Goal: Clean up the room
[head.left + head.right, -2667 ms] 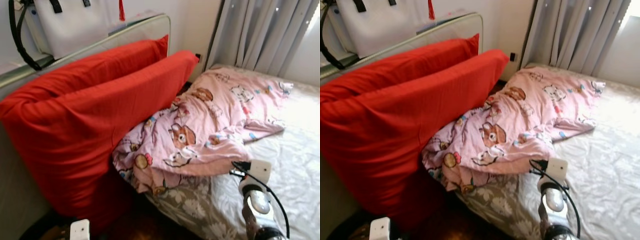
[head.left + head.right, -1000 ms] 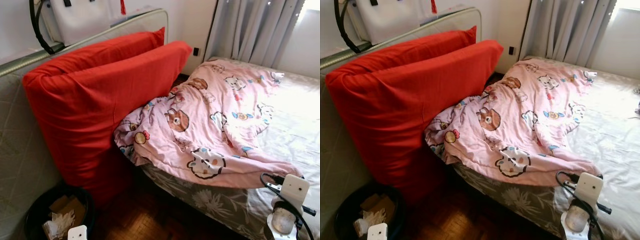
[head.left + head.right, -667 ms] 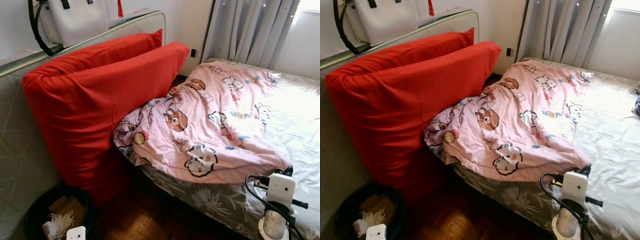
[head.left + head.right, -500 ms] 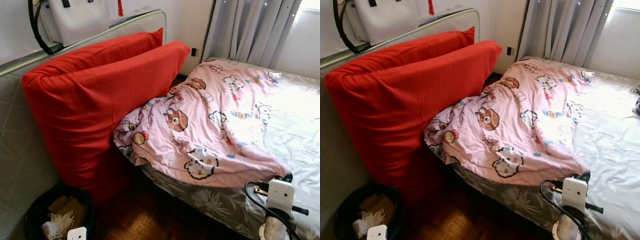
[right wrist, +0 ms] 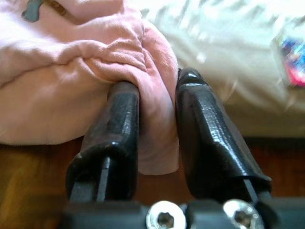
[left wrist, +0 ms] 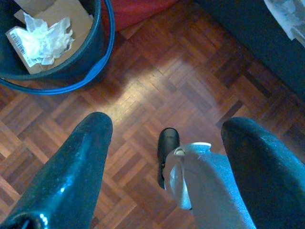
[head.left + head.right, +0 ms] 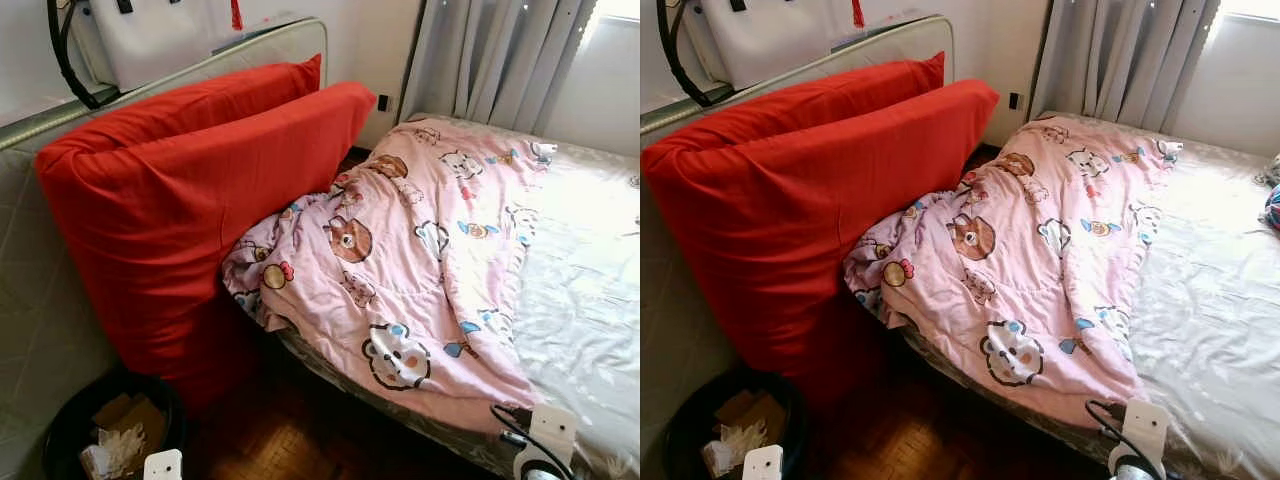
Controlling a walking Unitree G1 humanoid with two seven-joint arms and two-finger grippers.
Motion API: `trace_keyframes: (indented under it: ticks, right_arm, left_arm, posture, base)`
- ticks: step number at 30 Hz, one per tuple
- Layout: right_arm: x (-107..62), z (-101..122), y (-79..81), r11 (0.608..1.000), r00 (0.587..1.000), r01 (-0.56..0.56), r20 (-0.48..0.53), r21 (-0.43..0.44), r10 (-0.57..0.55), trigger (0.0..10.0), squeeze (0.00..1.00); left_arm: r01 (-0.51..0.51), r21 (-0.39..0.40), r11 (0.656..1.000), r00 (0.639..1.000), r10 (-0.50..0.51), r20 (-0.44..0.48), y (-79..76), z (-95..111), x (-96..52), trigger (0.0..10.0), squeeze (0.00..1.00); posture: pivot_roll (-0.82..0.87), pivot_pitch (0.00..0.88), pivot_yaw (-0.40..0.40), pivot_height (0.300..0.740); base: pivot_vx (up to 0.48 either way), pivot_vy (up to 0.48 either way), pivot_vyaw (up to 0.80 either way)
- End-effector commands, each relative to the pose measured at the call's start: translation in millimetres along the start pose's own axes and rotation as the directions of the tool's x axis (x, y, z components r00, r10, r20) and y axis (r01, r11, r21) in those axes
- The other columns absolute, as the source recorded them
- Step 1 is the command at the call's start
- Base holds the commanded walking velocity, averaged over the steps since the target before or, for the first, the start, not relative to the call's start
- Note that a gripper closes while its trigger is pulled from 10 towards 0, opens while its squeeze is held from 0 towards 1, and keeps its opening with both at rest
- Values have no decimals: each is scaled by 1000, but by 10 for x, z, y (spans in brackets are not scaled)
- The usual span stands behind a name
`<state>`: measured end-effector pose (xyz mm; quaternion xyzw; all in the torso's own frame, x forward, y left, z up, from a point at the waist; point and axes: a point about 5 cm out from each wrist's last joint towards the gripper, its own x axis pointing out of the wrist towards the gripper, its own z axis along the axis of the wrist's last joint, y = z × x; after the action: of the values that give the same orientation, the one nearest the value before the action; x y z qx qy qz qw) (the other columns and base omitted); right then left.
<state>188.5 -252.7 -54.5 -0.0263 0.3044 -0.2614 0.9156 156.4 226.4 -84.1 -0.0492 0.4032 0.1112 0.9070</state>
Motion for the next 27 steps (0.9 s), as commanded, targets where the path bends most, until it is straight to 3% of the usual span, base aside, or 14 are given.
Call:
trace_keyframes:
  ticks: [1, 2, 13, 17, 20, 23, 27]
  right_arm:
    - [1, -26, 31, 999, 999, -22, -34, 27, 23, 10000, 110]
    - [-2, -50, 51, 999, 998, -42, -53, 29, 43, 10000, 0]
    - [-26, -182, 120, 993, 979, -119, -166, 18, 121, 10000, 0]
    - [-78, -264, 244, 971, 946, -232, -221, 56, 238, 10000, 0]
    - [-126, -361, 278, 962, 922, -254, -277, 100, 272, 10000, 0]
    - [-137, -381, 287, 959, 914, -271, -291, 85, 284, 10000, 0]
    - [-182, -453, 303, 951, 898, -295, -312, 93, 309, 10000, 0]
  left_arm:
    - [4, 22, 1000, 999, -4, -38, 4, -72, -17, 10000, 0]
    - [4, 24, 1000, 999, -3, -40, 6, -76, -18, 10000, 0]
    - [1, 10, 1000, 999, -1, -46, 3, -73, -14, 10000, 0]
    - [7, -39, 999, 997, -10, -78, -11, -100, -11, 10000, 0]
    - [12, -22, 1000, 994, -15, -110, -25, -127, -11, 10000, 0]
    - [22, -13, 1000, 993, -24, -116, -36, -135, -12, 10000, 0]
    - [9, 22, 1000, 990, -6, -141, 57, -195, -44, 10000, 0]
  posture:
    - [-6, 0, -42, 740]
    - [-6, 0, -40, 740]
    - [-2, 0, -42, 740]
    - [-10, 0, -36, 740]
    - [-6, 0, -35, 740]
    - [-4, 0, -36, 740]
    - [-10, 0, -26, 740]
  base:
    - [0, 0, 0]
    - [0, 0, 0]
    - [0, 0, 0]
    - [0, 0, 0]
    - [0, 0, 0]
    - [0, 0, 0]
    - [0, 0, 0]
